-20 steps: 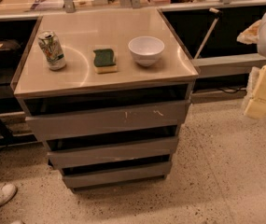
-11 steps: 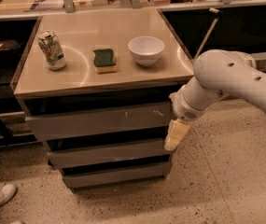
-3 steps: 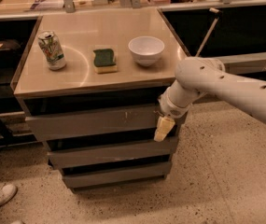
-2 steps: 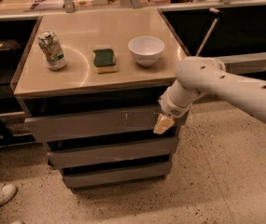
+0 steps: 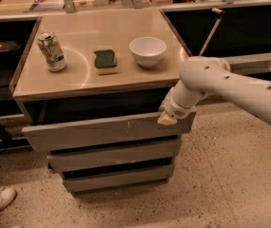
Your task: Open top drawer
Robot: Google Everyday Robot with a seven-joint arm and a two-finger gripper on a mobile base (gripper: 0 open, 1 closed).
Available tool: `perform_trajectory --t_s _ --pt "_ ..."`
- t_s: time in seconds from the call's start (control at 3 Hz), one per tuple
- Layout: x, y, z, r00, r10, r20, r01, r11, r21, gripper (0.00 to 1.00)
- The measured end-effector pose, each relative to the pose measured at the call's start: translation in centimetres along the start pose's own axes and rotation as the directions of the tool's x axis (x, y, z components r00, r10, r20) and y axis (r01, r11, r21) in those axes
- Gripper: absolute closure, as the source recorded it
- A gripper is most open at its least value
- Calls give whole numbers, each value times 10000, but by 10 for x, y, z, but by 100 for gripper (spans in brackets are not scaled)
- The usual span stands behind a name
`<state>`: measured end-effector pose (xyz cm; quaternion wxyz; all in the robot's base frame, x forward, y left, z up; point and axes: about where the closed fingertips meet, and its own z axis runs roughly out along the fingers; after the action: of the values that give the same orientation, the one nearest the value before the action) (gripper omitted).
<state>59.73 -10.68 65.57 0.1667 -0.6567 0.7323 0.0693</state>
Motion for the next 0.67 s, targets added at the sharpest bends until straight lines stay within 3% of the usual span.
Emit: perform_trajectory --t_s 0.33,0.67 --pt "0 0 0 10000 0 0 0 10000 -1 100" --pt "-2 -2 -9 10000 0 0 0 10000 -1 100"
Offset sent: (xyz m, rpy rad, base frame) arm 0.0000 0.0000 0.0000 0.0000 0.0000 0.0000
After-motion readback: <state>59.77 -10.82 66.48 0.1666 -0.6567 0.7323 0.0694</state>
